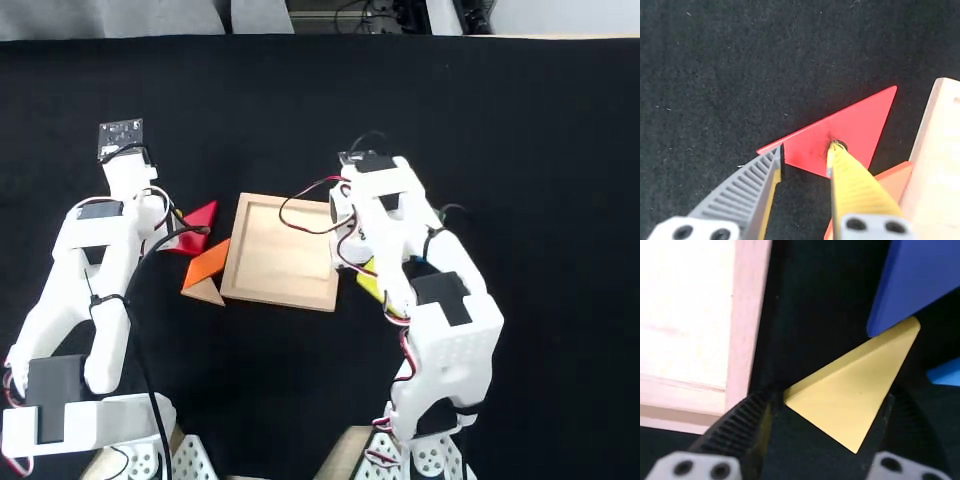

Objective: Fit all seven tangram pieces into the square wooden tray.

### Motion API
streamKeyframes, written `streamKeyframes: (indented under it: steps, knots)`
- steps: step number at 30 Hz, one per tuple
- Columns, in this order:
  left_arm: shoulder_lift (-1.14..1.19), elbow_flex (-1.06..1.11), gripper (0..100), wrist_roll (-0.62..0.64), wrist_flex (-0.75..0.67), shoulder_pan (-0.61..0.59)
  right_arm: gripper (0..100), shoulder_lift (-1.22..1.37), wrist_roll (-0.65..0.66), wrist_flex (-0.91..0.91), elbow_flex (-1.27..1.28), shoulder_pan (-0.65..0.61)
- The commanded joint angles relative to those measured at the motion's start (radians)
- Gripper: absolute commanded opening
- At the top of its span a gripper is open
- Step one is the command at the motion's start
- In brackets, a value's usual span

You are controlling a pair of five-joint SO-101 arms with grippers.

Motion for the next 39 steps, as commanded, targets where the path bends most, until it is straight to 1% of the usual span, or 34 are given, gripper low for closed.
streamKeyframes:
  steps: [1,7,10,14,17,20,22,25,29,39]
  knots:
    - [-0.005,-0.048,16,0.009,-0.015,-0.008,32.2,-0.004,0.012,0.008,-0.004,0.025]
    - [-0.005,-0.048,16,0.009,-0.015,-0.008,32.2,-0.001,0.014,0.011,0.015,0.029]
    - [-0.005,-0.048,16,0.009,-0.015,-0.008,32.2,0.001,0.014,0.008,0.028,0.054]
    - [-0.005,-0.047,16,0.009,-0.015,-0.008,32.2,0.054,0.012,0.009,0.008,0.143]
    - [-0.005,-0.047,16,0.009,-0.015,-0.008,32.2,0.134,0.012,0.069,-0.056,0.196]
    - [-0.005,-0.047,16,0.009,-0.015,-0.008,32.3,0.191,0.032,0.178,-0.147,0.184]
    - [-0.005,-0.047,16,0.009,-0.015,-0.010,32.2,0.194,0.057,0.215,-0.174,0.150]
    - [-0.011,-0.031,16,0.009,-0.021,-0.005,30.9,0.179,0.063,0.215,-0.176,0.109]
    - [-0.012,-0.033,16,0.009,-0.021,-0.002,21.3,0.165,0.063,0.190,-0.180,0.104]
    - [-0.012,-0.033,16,0.009,-0.021,-0.002,22.3,0.125,0.074,0.192,-0.188,0.106]
